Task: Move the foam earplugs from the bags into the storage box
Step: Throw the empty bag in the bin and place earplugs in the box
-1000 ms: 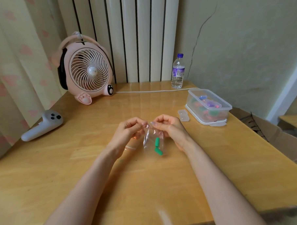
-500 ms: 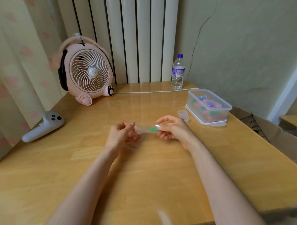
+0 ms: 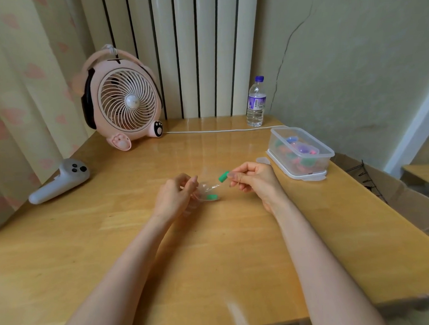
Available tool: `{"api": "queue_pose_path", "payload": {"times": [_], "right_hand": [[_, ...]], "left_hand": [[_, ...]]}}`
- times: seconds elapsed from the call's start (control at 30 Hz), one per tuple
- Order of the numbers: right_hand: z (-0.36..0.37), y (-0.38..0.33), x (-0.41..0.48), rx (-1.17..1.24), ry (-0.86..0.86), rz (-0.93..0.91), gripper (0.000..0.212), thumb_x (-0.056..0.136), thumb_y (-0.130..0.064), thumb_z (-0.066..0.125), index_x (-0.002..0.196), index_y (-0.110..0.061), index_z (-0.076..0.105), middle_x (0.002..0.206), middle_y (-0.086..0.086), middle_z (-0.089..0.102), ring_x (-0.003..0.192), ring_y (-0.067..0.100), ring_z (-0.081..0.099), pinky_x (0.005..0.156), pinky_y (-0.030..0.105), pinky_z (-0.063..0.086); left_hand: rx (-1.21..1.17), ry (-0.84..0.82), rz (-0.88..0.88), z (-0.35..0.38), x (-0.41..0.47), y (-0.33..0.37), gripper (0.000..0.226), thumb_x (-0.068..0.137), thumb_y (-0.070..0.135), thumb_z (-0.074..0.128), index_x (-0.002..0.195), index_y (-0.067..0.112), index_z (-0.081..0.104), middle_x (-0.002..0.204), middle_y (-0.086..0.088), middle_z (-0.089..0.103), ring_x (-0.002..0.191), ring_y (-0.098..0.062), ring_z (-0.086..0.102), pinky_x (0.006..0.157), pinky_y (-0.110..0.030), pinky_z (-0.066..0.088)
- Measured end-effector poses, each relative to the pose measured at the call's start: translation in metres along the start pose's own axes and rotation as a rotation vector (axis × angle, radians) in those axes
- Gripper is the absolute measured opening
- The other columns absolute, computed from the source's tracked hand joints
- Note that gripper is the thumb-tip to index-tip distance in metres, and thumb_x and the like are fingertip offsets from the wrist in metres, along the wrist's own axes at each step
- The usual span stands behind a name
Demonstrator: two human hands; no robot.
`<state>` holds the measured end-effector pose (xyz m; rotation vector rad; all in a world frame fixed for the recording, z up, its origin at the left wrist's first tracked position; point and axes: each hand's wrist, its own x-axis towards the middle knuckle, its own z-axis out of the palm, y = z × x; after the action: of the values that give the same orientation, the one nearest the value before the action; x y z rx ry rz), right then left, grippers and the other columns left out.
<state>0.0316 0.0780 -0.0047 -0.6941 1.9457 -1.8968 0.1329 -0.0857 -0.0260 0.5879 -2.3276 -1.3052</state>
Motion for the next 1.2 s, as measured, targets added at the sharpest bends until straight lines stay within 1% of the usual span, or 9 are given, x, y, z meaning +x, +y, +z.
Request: {"api": "queue_pose_path", "payload": {"times": [0.13, 0.33, 0.47, 0.6, 0.77, 0.9, 0.97, 1.13, 1.2], "right_hand": [[0.001, 0.000, 0.001, -0.007, 0.045, -0.043, 0.013, 0.077, -0.007, 0.073, 0.072, -0.009, 0.061, 0.053, -0.002, 0.062, 0.043, 0.005, 0.043, 0.043, 0.014, 0.031], [0.000, 0.000, 0.002, 0.029, 0.080, -0.096, 0.011, 0.082, -0.010, 0.069, 0.073, -0.011, 0.063, 0.056, 0.001, 0.054, 0.043, 0.005, 0.040, 0.044, 0.013, 0.033], [0.001, 0.001, 0.002, 0.014, 0.057, -0.107, 0.008, 0.083, -0.011, 0.069, 0.076, -0.010, 0.066, 0.056, 0.001, 0.053, 0.044, 0.006, 0.041, 0.044, 0.014, 0.033], [0.005, 0.003, 0.002, -0.018, 0.043, -0.124, 0.007, 0.083, -0.013, 0.068, 0.078, -0.011, 0.066, 0.058, 0.000, 0.056, 0.045, 0.006, 0.043, 0.045, 0.013, 0.035], [0.006, 0.003, 0.003, 0.020, 0.045, -0.171, 0.005, 0.084, -0.015, 0.068, 0.080, -0.012, 0.067, 0.060, -0.001, 0.061, 0.048, 0.008, 0.047, 0.047, 0.016, 0.037], [0.006, 0.002, 0.003, 0.074, 0.045, -0.206, 0.011, 0.087, -0.016, 0.064, 0.089, -0.007, 0.068, 0.063, 0.001, 0.065, 0.049, 0.010, 0.049, 0.047, 0.018, 0.038], [0.006, 0.003, 0.003, 0.058, 0.068, -0.181, 0.013, 0.088, -0.018, 0.063, 0.092, -0.007, 0.068, 0.063, 0.002, 0.064, 0.049, 0.009, 0.049, 0.047, 0.018, 0.038], [0.005, 0.011, 0.008, -0.045, 0.141, -0.059, 0.010, 0.089, -0.015, 0.062, 0.090, -0.008, 0.068, 0.067, 0.004, 0.063, 0.049, 0.008, 0.049, 0.048, 0.017, 0.038], [0.005, 0.014, 0.009, -0.103, 0.170, -0.027, 0.010, 0.089, -0.012, 0.061, 0.092, -0.005, 0.068, 0.067, 0.004, 0.062, 0.046, 0.006, 0.049, 0.045, 0.015, 0.038]], "left_hand": [[-0.144, -0.071, 0.043, 0.001, -0.005, 0.005, 0.039, 0.095, 0.043, 0.042, 0.085, 0.009, 0.059, 0.069, -0.013, 0.061, 0.055, -0.027, 0.059, 0.040, -0.025, 0.045], [-0.165, -0.104, 0.078, 0.002, -0.005, 0.004, 0.049, 0.095, 0.047, 0.036, 0.096, 0.006, 0.063, 0.070, -0.007, 0.058, 0.054, -0.023, 0.055, 0.039, -0.025, 0.043], [-0.191, -0.077, 0.228, 0.001, -0.003, 0.003, 0.051, 0.083, 0.063, 0.049, 0.091, 0.015, 0.066, 0.084, -0.014, 0.066, 0.066, -0.021, 0.059, 0.053, -0.037, 0.050], [-0.273, -0.044, 0.340, 0.000, -0.004, 0.005, 0.044, 0.073, 0.056, 0.057, 0.093, 0.018, 0.068, 0.088, 0.000, 0.069, 0.073, -0.013, 0.056, 0.066, -0.024, 0.046], [-0.173, -0.057, 0.295, 0.002, -0.002, 0.003, 0.027, 0.070, 0.043, 0.075, 0.086, 0.023, 0.069, 0.091, -0.005, 0.068, 0.061, -0.008, 0.054, 0.053, -0.033, 0.047], [-0.255, 0.037, 0.264, 0.001, 0.003, 0.000, 0.015, 0.081, 0.026, 0.069, 0.081, 0.011, 0.067, 0.074, -0.013, 0.062, 0.060, -0.009, 0.049, 0.059, -0.028, 0.041], [-0.284, 0.077, 0.257, -0.001, 0.004, -0.002, 0.014, 0.083, 0.027, 0.068, 0.080, 0.012, 0.067, 0.080, -0.018, 0.064, 0.066, -0.013, 0.049, 0.063, -0.031, 0.040], [-0.295, 0.231, 0.145, -0.003, 0.011, -0.008, 0.014, 0.088, 0.016, 0.062, 0.076, 0.008, 0.060, 0.072, -0.004, 0.066, 0.054, -0.001, 0.054, 0.052, -0.018, 0.044], [-0.247, 0.316, 0.043, -0.003, 0.017, -0.019, 0.012, 0.088, 0.015, 0.061, 0.080, 0.006, 0.059, 0.075, -0.006, 0.065, 0.054, 0.000, 0.059, 0.057, -0.024, 0.049]]}}
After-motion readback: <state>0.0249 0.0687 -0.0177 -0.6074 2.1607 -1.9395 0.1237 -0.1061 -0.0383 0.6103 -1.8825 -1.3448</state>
